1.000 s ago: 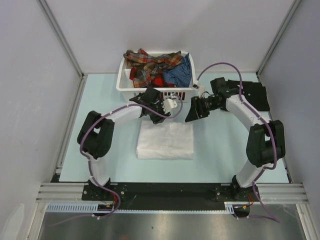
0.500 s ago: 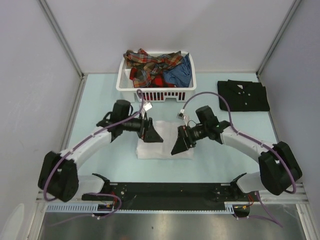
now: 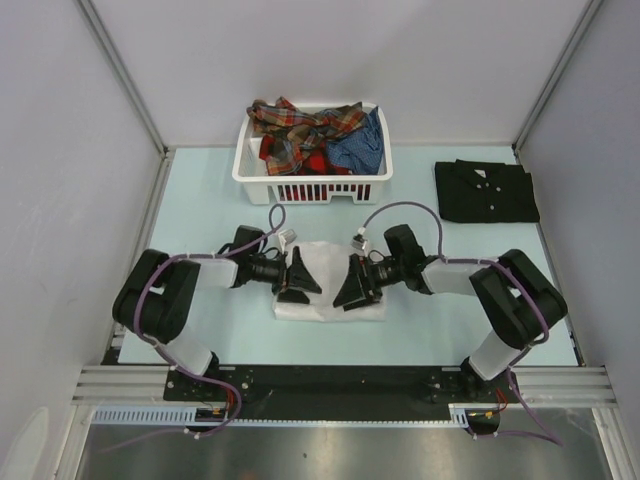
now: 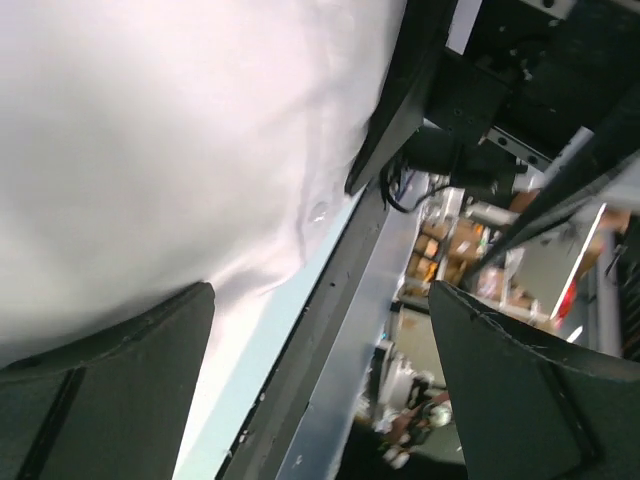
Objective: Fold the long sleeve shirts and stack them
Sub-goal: Fold the shirt
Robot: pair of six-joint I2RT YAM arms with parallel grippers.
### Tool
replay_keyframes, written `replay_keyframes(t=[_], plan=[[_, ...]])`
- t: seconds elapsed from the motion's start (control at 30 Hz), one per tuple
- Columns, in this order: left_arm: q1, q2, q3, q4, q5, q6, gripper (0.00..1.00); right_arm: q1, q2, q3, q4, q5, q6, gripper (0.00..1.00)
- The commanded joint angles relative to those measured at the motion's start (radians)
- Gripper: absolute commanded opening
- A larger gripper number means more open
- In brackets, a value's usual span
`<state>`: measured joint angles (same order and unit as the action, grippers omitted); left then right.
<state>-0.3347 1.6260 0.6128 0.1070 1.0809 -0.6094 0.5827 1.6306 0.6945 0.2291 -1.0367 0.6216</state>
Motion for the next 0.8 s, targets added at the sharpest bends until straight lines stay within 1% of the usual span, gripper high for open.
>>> replay_keyframes(t=[0.0,0.07,0.1,0.17,0.2,0.23,0.27,0.3,0.33,0.37,0.4,0.43,0.47,0.5,0.53,0.57,0.6,0.63,0.67,0.7,0.73,0.77], plan=[[0.086,0.063,-0.004,-0.076,-0.001,0.078,0.93,-0.107,0.078,-0.092,0.07,-0.031,0.043,0.83],[0.098,0.095,0.004,-0.137,-0.03,0.15,0.93,-0.148,0.124,-0.087,0.032,-0.036,-0.012,0.83],[0.114,0.103,0.004,-0.173,-0.044,0.161,0.94,-0.158,0.159,-0.078,-0.029,-0.036,-0.035,0.83],[0.14,0.127,-0.01,-0.182,-0.082,0.161,0.94,-0.184,0.184,-0.047,-0.114,-0.033,-0.127,0.83],[0.163,0.13,-0.012,-0.185,-0.088,0.169,0.94,-0.193,0.195,-0.033,-0.236,-0.025,-0.179,0.83],[0.174,0.129,-0.012,-0.214,-0.094,0.183,0.93,-0.204,0.199,0.0,-0.307,-0.023,-0.228,0.82],[0.184,0.111,-0.007,-0.228,-0.079,0.209,0.92,-0.216,0.196,0.017,-0.368,-0.02,-0.314,0.82],[0.203,0.092,-0.004,-0.24,-0.049,0.22,0.91,-0.248,0.189,0.037,-0.463,-0.026,-0.342,0.81],[0.204,0.071,0.005,-0.269,-0.012,0.247,0.88,-0.257,0.154,0.054,-0.509,-0.034,-0.365,0.81],[0.203,0.046,0.049,-0.323,0.054,0.358,0.87,-0.264,0.125,0.094,-0.552,-0.055,-0.413,0.81],[0.198,-0.012,0.071,-0.408,0.066,0.388,0.86,-0.259,0.092,0.117,-0.627,-0.065,-0.427,0.81],[0.195,-0.05,0.082,-0.412,0.098,0.392,0.86,-0.254,0.013,0.138,-0.643,-0.075,-0.424,0.82],[0.188,-0.084,0.123,-0.43,0.114,0.442,0.86,-0.25,-0.018,0.184,-0.642,-0.079,-0.407,0.83],[0.157,-0.142,0.149,-0.479,0.108,0.474,0.87,-0.245,-0.05,0.204,-0.613,-0.074,-0.342,0.84],[0.139,-0.161,0.172,-0.486,0.105,0.49,0.87,-0.239,-0.07,0.218,-0.569,-0.072,-0.292,0.86],[0.102,-0.173,0.201,-0.48,0.097,0.476,0.88,-0.236,-0.09,0.236,-0.474,-0.054,-0.245,0.87],[0.085,-0.175,0.214,-0.417,0.059,0.45,0.88,-0.233,-0.087,0.244,-0.432,-0.039,-0.158,0.88],[0.068,-0.164,0.222,-0.355,0.035,0.412,0.89,-0.222,-0.078,0.244,-0.374,-0.033,-0.119,0.88],[0.054,-0.146,0.211,-0.272,0.018,0.298,0.89,-0.215,-0.037,0.247,-0.325,-0.019,-0.09,0.88],[0.033,-0.123,0.212,-0.13,-0.007,0.249,0.9,-0.207,-0.011,0.258,-0.271,-0.01,-0.083,0.88],[0.03,-0.05,0.217,-0.065,-0.056,0.205,0.9,-0.199,0.023,0.263,-0.243,-0.003,-0.083,0.88],[0.031,-0.011,0.223,0.0,-0.065,0.109,0.9,-0.201,0.052,0.27,-0.238,0.01,-0.088,0.88]])
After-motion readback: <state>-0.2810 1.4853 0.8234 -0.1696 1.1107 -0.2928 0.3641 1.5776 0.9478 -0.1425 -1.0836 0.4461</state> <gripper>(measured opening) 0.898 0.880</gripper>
